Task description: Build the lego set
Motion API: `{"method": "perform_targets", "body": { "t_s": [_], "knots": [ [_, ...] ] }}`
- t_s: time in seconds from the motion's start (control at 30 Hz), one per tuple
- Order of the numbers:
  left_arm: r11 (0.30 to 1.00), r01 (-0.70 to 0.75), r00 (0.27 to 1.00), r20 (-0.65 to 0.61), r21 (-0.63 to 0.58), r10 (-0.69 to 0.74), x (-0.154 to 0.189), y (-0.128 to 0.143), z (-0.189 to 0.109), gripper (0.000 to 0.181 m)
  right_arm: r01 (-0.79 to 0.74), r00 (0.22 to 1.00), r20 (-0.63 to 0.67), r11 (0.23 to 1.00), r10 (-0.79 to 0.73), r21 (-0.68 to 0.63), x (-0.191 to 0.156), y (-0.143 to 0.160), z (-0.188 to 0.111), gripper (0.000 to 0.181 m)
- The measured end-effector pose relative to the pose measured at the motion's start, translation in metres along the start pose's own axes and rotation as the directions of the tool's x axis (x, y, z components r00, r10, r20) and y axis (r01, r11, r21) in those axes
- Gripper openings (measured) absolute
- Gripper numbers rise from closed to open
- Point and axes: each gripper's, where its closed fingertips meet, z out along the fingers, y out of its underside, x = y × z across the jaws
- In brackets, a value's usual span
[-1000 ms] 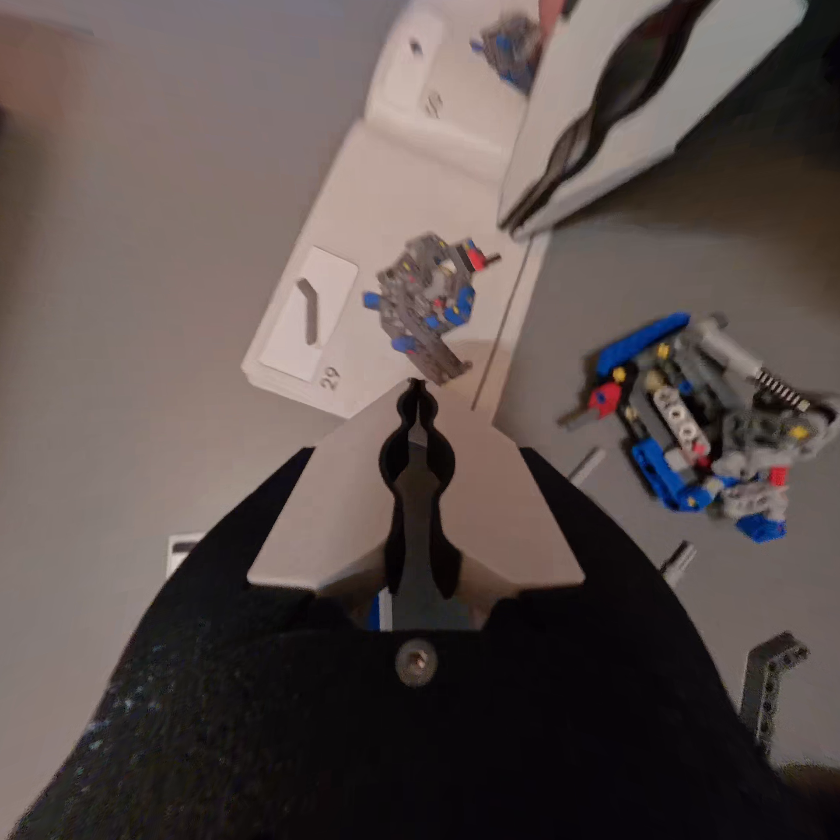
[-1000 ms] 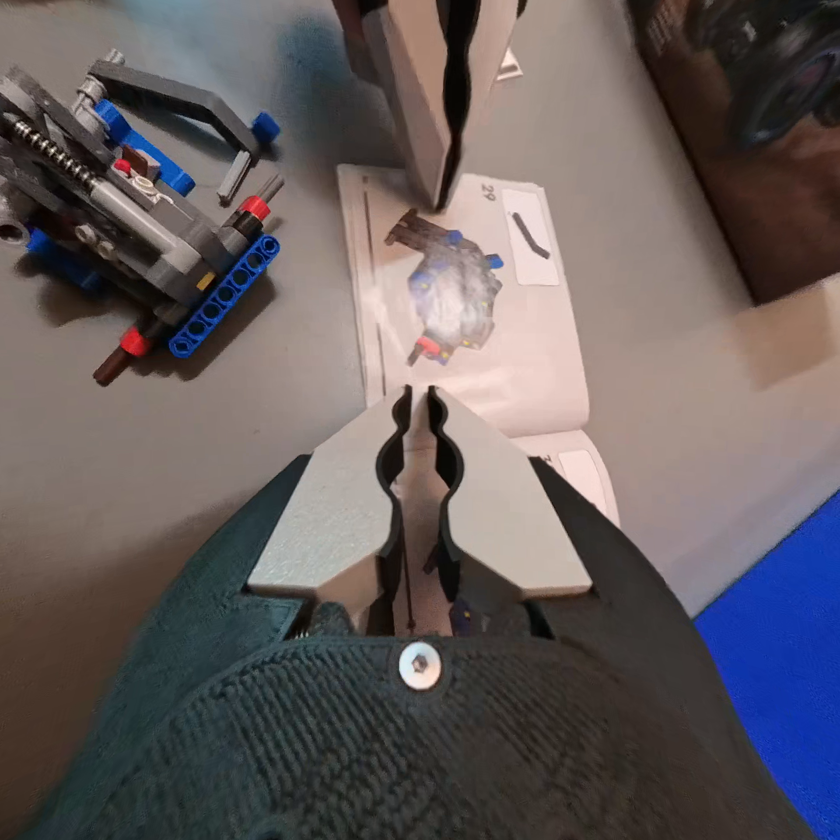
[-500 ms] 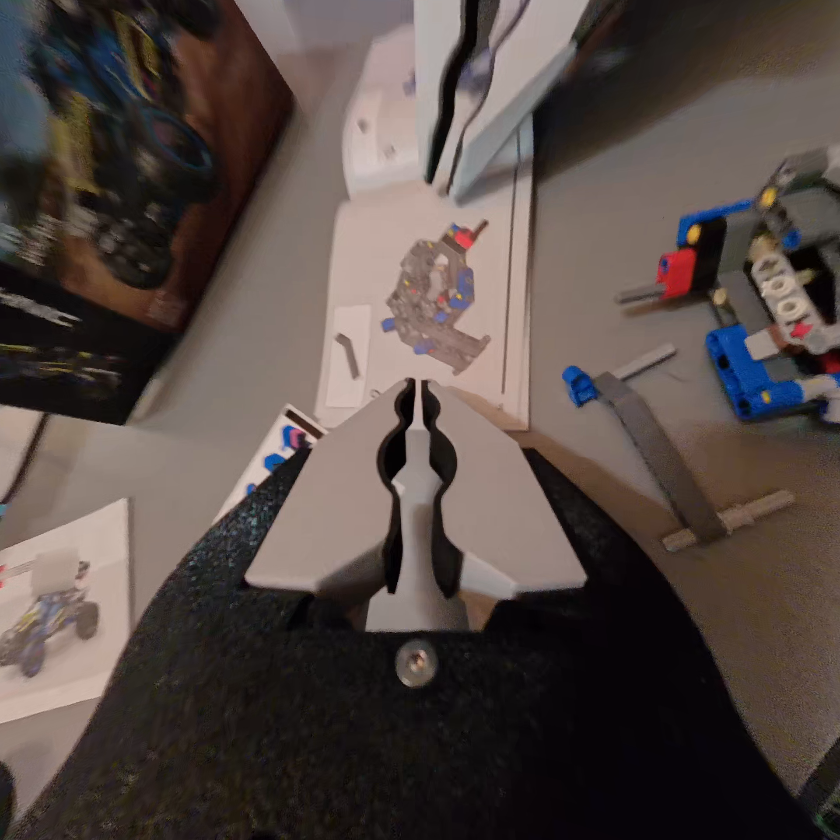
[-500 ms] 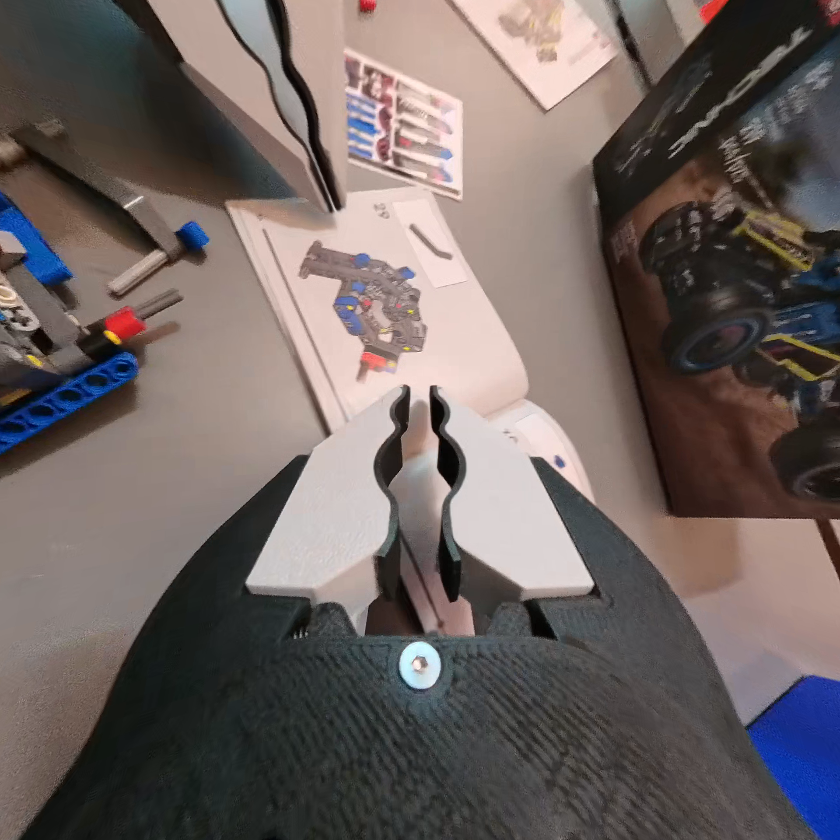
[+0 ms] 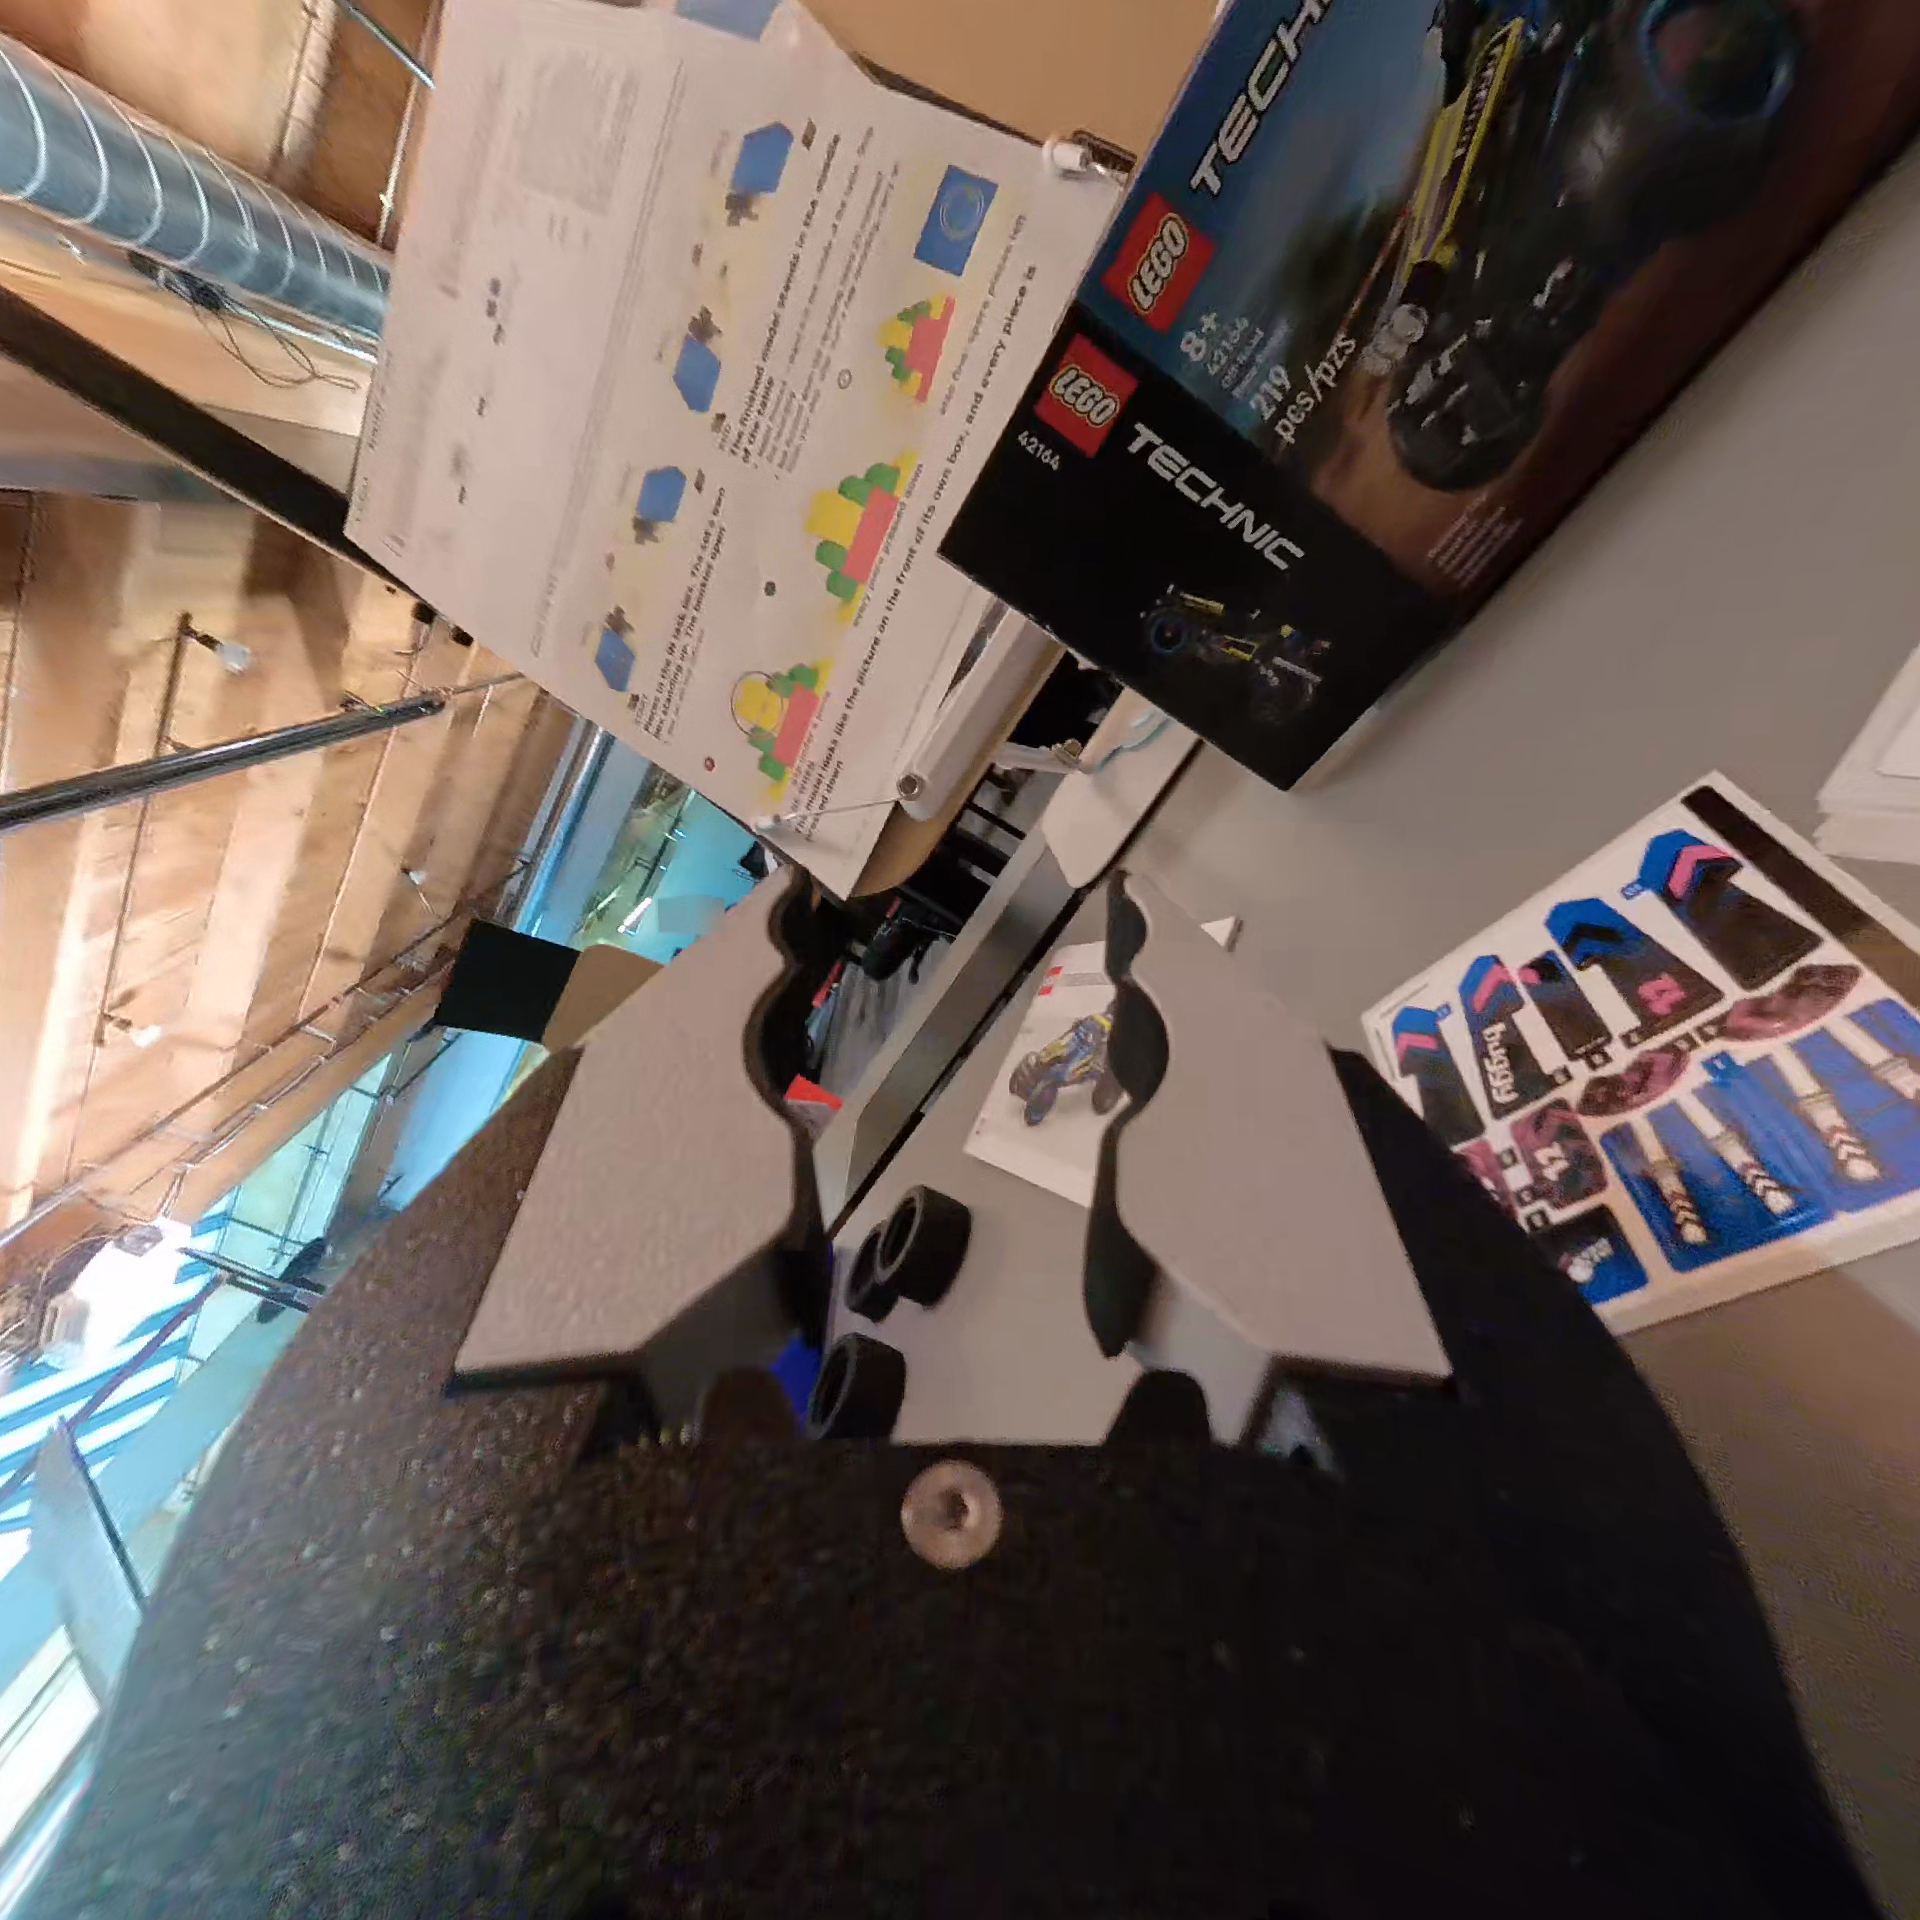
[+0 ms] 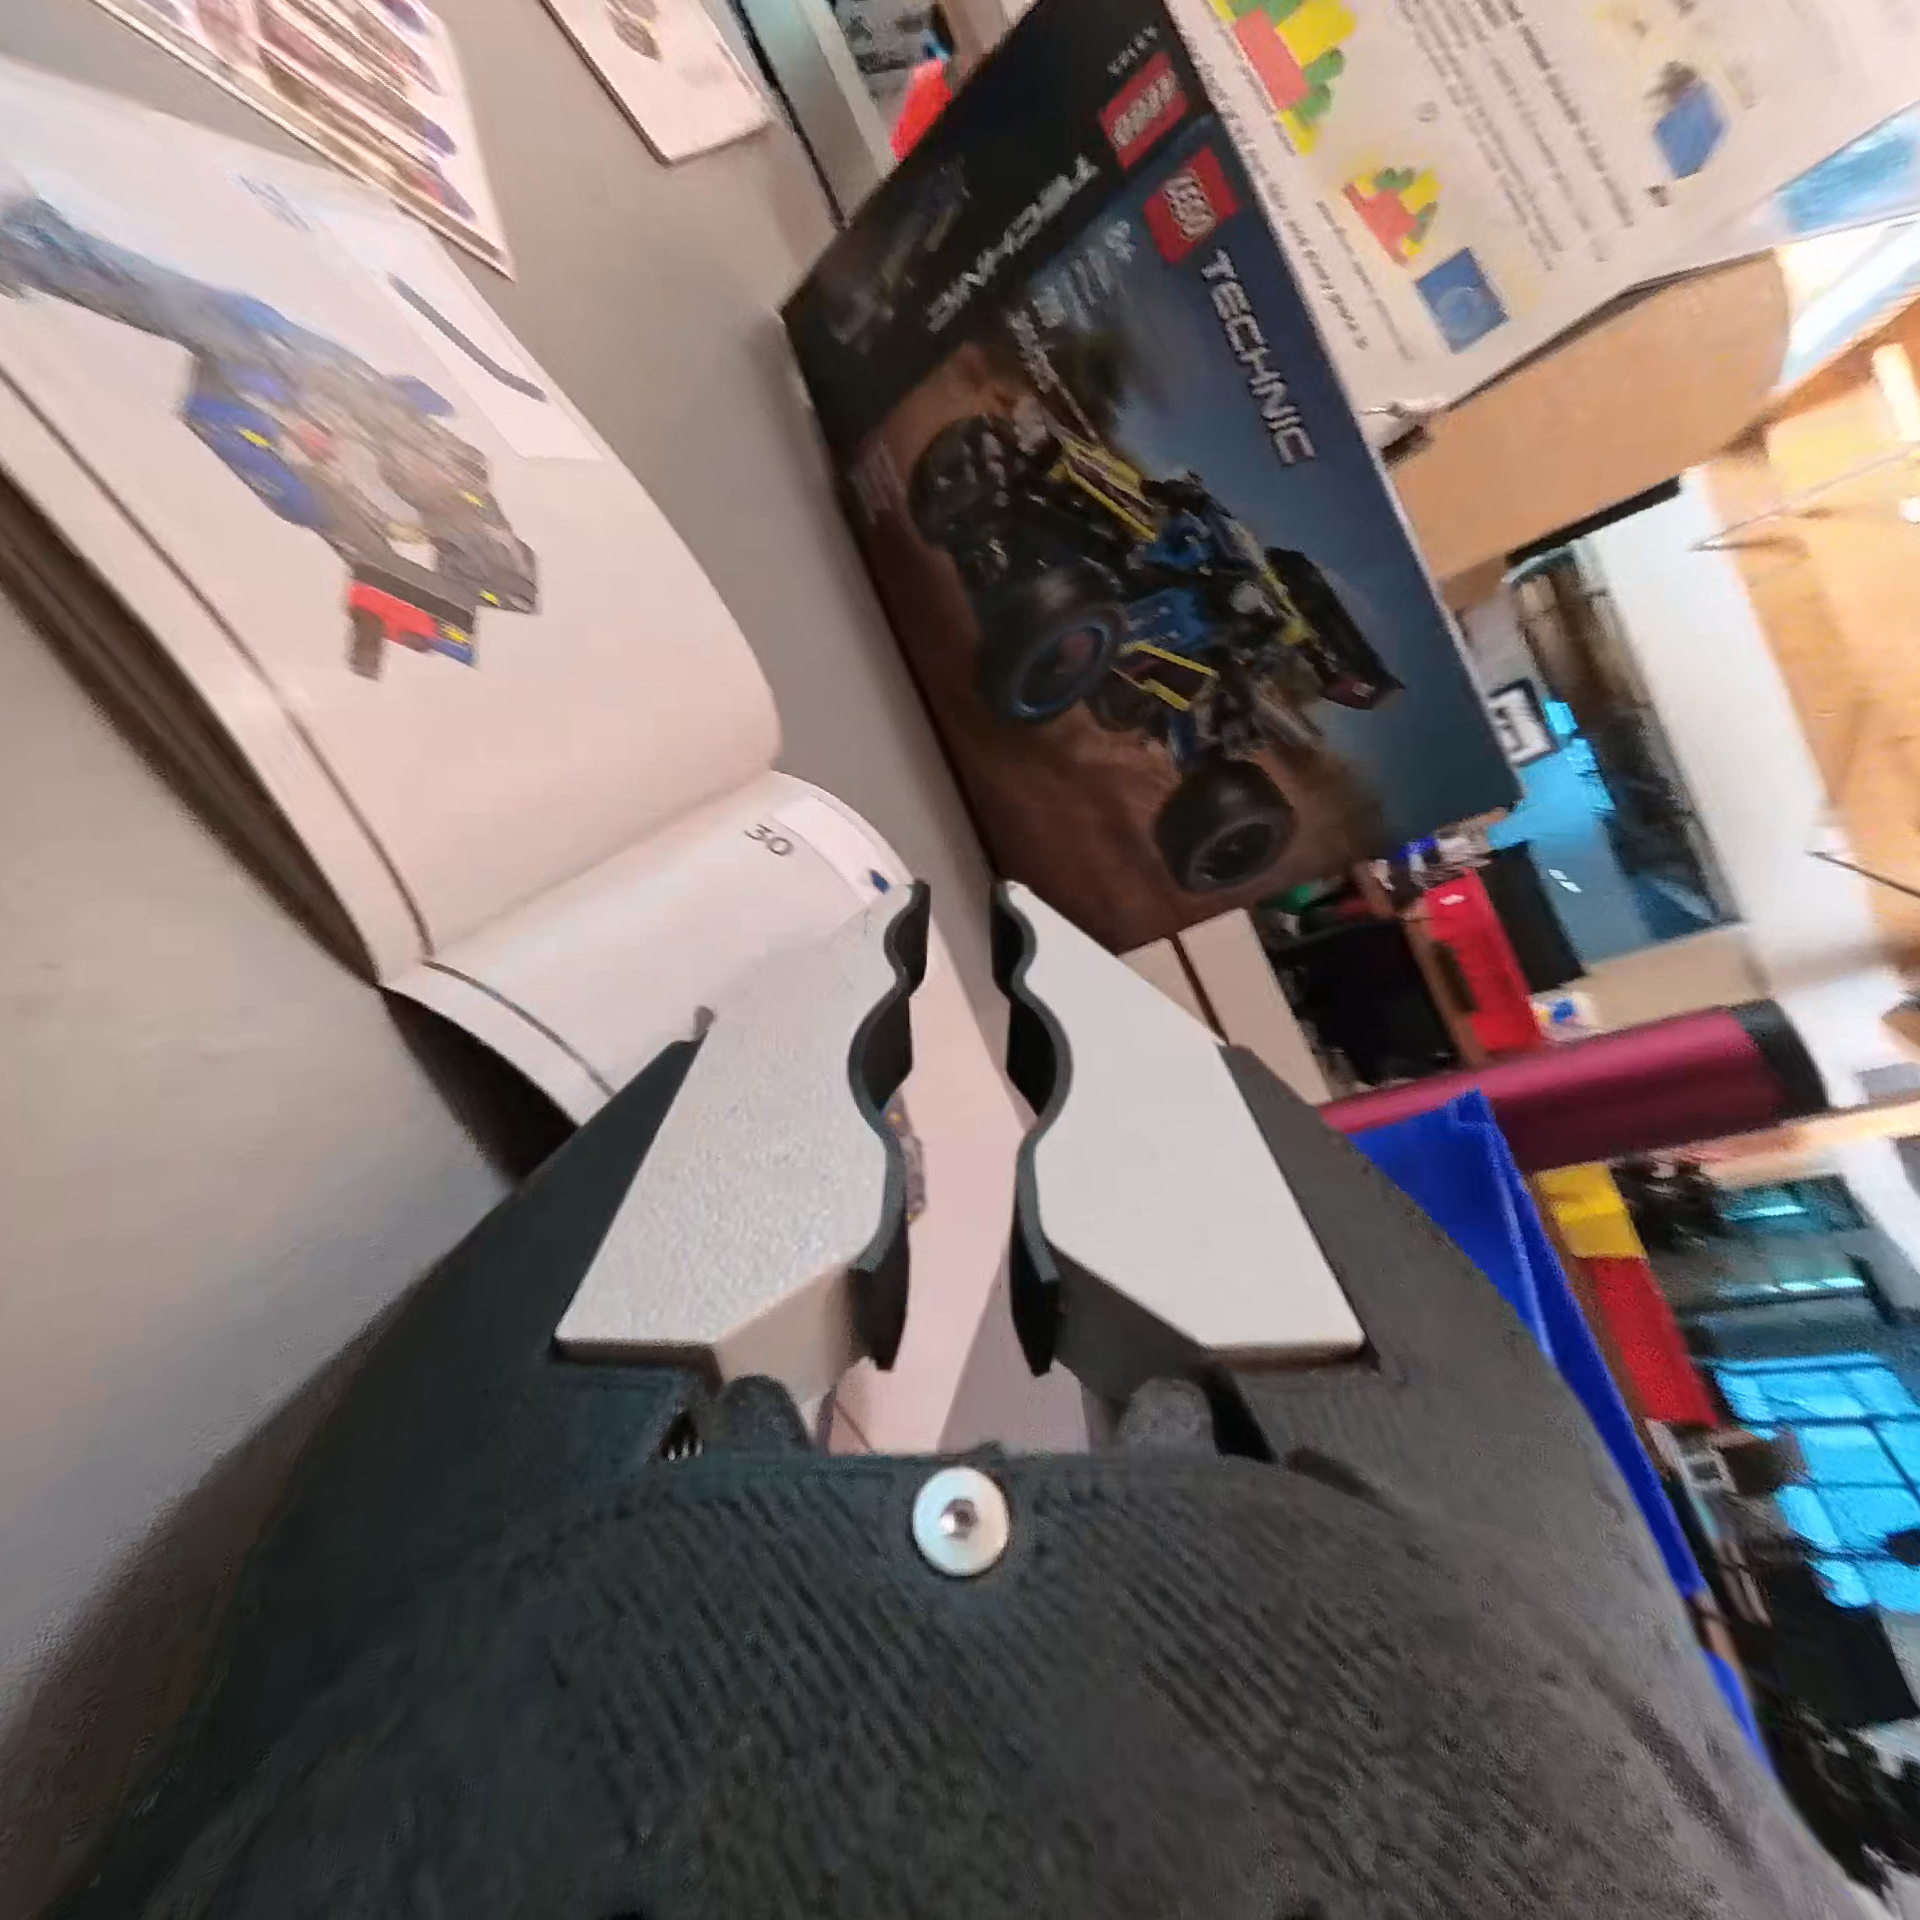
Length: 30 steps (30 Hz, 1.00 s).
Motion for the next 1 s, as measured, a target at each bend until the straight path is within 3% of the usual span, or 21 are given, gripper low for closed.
{"method": "perform_targets", "body": {
  "t_s": [0.23,0.47,1.0],
  "knots": [
    [0.996,0.085,0.994,-0.076,0.031,-0.083,0.017,0.007,0.004,0.048,0.026,0.996,-0.082,0.999,-0.030,-0.041,0.010,0.011,0.000,0.016],
    [0.994,0.107,0.987,-0.119,-0.022,-0.109,0.026,0.022,0.008,0.041,-0.026,1.000,0.006,0.998,0.026,-0.054,-0.001,0.018,0.003,0.002],
    [0.996,0.087,0.986,-0.141,-0.001,-0.086,0.033,0.021,0.008,0.032,-0.016,0.997,0.075,0.995,0.024,-0.099,-0.013,0.025,0.008,0.000]
  ]
}}
